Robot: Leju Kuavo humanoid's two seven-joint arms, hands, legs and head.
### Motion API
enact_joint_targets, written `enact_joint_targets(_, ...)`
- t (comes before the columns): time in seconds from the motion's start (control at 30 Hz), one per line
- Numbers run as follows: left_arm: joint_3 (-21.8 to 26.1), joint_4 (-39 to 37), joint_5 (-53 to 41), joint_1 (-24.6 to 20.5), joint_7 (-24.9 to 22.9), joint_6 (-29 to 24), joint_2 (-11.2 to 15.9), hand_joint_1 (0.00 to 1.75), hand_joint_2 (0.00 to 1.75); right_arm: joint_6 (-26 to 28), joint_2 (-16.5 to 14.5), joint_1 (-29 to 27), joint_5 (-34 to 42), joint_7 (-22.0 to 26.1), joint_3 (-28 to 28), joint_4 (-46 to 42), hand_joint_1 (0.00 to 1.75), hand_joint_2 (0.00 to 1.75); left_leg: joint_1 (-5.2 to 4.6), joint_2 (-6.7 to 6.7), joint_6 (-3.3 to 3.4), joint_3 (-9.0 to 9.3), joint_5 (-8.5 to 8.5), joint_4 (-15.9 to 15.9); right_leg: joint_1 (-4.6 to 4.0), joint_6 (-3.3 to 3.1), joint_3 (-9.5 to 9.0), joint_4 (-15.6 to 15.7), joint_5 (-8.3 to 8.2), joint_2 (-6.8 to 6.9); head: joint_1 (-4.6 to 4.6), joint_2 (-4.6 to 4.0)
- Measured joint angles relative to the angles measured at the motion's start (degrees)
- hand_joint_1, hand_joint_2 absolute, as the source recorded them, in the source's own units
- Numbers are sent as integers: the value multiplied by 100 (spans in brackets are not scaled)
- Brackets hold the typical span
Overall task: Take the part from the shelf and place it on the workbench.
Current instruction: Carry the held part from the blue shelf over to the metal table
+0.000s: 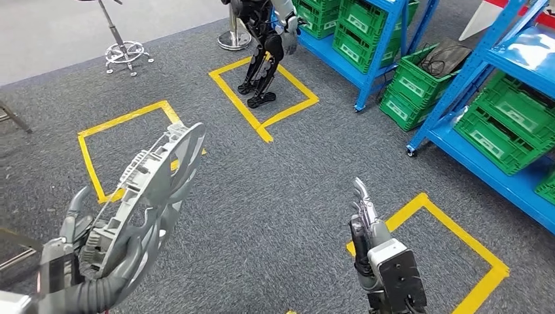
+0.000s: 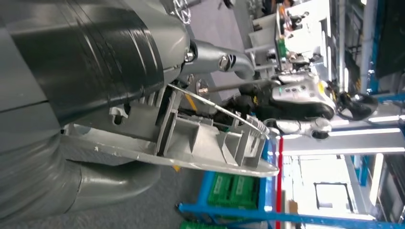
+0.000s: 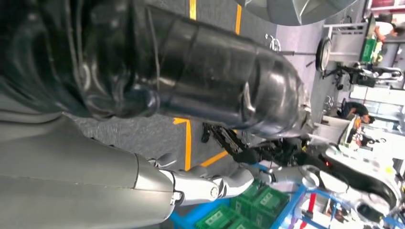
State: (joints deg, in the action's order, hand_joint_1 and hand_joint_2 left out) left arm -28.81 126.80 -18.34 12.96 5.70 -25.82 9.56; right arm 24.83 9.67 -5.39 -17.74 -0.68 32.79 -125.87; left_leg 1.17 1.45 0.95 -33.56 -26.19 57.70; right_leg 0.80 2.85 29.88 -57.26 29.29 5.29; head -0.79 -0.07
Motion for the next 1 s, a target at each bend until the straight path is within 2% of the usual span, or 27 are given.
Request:
enact_joint_targets(0.03, 1, 9, -1, 7, -4, -3, 1, 175, 175, 1, 4, 6, 5, -3, 9, 6, 0, 0, 8, -40, 32, 4, 20, -17, 12, 25, 58, -131, 93, -112, 24, 0)
enact_joint_targets(0.1, 3, 21, 0, 10, -6, -10, 0, 175, 175, 4, 22, 9, 10, -13, 23, 17, 0, 0, 6, -125, 71, 2, 39, -33, 19, 43, 350, -750, 434, -375, 98, 0)
enact_joint_targets(0.13, 4, 23, 2, 11, -7, -16, 1, 175, 175, 6, 31, 7, 10, -21, 30, 25, 0, 0, -6, -181, 83, -5, 44, -32, 20, 40, 544, -1165, 610, -441, 136, 0)
enact_joint_targets(0.17, 4, 23, 4, 17, -7, -25, 1, 175, 175, 6, 41, 5, 9, -36, 38, 37, 0, 0, -20, -245, 88, -10, 46, -31, 18, 33, 710, -1498, 707, -468, 161, 0)
enact_joint_targets(0.2, 3, 23, 5, 23, -7, -36, 2, 175, 175, 6, 48, 4, 4, -52, 48, 47, 0, 0, -31, -316, 91, -11, 47, -28, 14, 19, 801, -1650, 695, -481, 175, 0)
enact_joint_targets(0.23, 3, 24, 0, 28, -9, -45, 2, 175, 175, 6, 54, 5, -3, -67, 57, 55, 0, 0, -39, -395, 91, -8, 48, -25, 9, -3, 788, -1574, 570, -498, 184, 0)
enact_joint_targets(0.27, 2, 28, -18, 32, -22, -51, 2, 175, 175, 2, 60, 9, -8, -80, 63, 58, 0, 0, -42, -474, 90, -1, 49, -23, 2, -34, 672, -1275, 358, -545, 192, 0)
enact_joint_targets(0.3, 2, 34, -53, 34, -49, -55, 2, 175, 175, -6, 65, 20, 0, -85, 66, 59, 0, 0, -38, -550, 87, 2, 51, -20, -3, -72, 507, -864, 141, -670, 204, 0)
enact_joint_targets(0.33, 2, 46, -108, 34, -99, -56, 2, 175, 175, -21, 69, 34, 27, -79, 67, 61, 0, 0, -40, -626, 76, -6, 56, -12, -4, -112, 349, -476, -9, -816, 208, 0)
enact_joint_targets(0.37, 3, 62, -179, 36, -169, -56, 2, 175, 175, -42, 72, 51, 72, -61, 67, 65, 0, 0, -32, -693, 55, -25, 66, -8, -9, -142, 232, -201, -90, -931, 213, 0)
enact_joint_targets(0.4, 3, 80, -266, 38, -257, -58, 4, 175, 175, -68, 73, 69, 132, -26, 67, 73, 0, 0, -17, -761, 24, -54, 83, -7, -19, -165, 162, -62, -101, -1002, 218, 0)
enact_joint_targets(0.47, 3, 133, -455, 51, -439, -84, 15, 175, 175, -143, 72, 108, 256, 78, 68, 100, 0, 0, 19, -873, -55, -118, 130, -15, -36, -206, 108, 6, -115, -906, 225, 0)
enact_joint_targets(0.5, 2, 169, -553, 63, -524, -113, 29, 175, 175, -195, 68, 138, 313, 132, 68, 120, 0, 0, 20, -815, -82, -166, 128, 11, -34, -231, 80, 46, -145, -832, 225, 0)
enact_joint_targets(0.53, 2, 212, -640, 69, -598, -141, 47, 175, 175, -265, 58, 174, 360, 178, 68, 142, 0, 0, 9, -680, -101, -237, 74, 106, -29, -261, 65, 88, -175, -759, 203, 0)
enact_joint_targets(0.6, 7, 307, -804, 56, -725, -177, 79, 175, 175, -458, 17, 254, 446, 232, 63, 191, 0, 0, -17, -332, -123, -514, -209, 634, -33, -302, 44, 139, -205, -601, 133, 0)
enact_joint_targets(0.63, 13, 353, -878, 43, -769, -178, 89, 175, 175, -576, -11, 285, 485, 248, 56, 222, 0, 0, -18, -244, -139, -694, -384, 1018, -39, -316, 48, 140, -202, -523, 96, 0)
enact_joint_targets(0.67, 25, 401, -954, 33, -806, -171, 97, 175, 175, -692, -43, 308, 527, 269, 46, 260, 0, 0, -15, -211, -154, -854, -507, 1357, -43, -323, 51, 137, -197, -435, 70, 0)
enact_joint_targets(0.7, 38, 448, -1030, 26, -838, -154, 105, 175, 175, -798, -78, 323, 569, 302, 37, 303, 0, 0, -13, -197, -166, -937, -543, 1543, -44, -324, 53, 135, -190, -351, 48, 0)
enact_joint_targets(0.73, 55, 501, -1105, 16, -870, -132, 116, 175, 175, -888, -111, 332, 611, 350, 28, 348, 0, 0, -11, -178, -173, -909, -483, 1514, -44, -320, 53, 131, -182, -268, 25, 0)
enact_joint_targets(0.77, 74, 558, -1175, 2, -907, -104, 125, 175, 175, -953, -148, 337, 650, 407, 21, 394, 0, 0, -10, -130, -172, -749, -341, 1246, -44, -307, 49, 124, -172, -191, 1, 0)
enact_joint_targets(0.83, 113, 669, -1267, -43, -964, -63, 138, 175, 175, -1026, -211, 342, 697, 502, 7, 469, 0, 0, -26, 99, -147, -259, -89, 447, -58, -259, 45, 91, -134, -58, -44, 0)
enact_joint_targets(0.87, 130, 720, -1289, -66, -979, -52, 141, 175, 175, -1039, -237, 347, 707, 529, -4, 498, 0, 0, -41, 185, -116, -72, -32, 152, -71, -227, 49, 71, -111, -4, -51, 0)
enact_joint_targets(0.9, 140, 766, -1298, -82, -986, -48, 143, 175, 175, -1046, -256, 353, 712, 544, -15, 519, 0, 0, -57, 225, -81, 23, -26, 5, -84, -196, 41, 56, -94, 46, -48, 0)
enact_joint_targets(0.97, 149, 844, -1302, -92, -990, -41, 144, 175, 175, -1052, -292, 369, 719, 555, -33, 563, 0, 0, -72, 111, -4, 27, -13, -33, -88, -138, 18, 49, -85, 152, -26, 0)
enact_joint_targets(1.0, 150, 880, -1303, -90, -991, -39, 143, 175, 175, -1053, -307, 378, 723, 557, -38, 585, 0, 0, -64, 47, 27, 21, 7, -44, -77, -102, 19, 30, -67, 146, -15, 0)
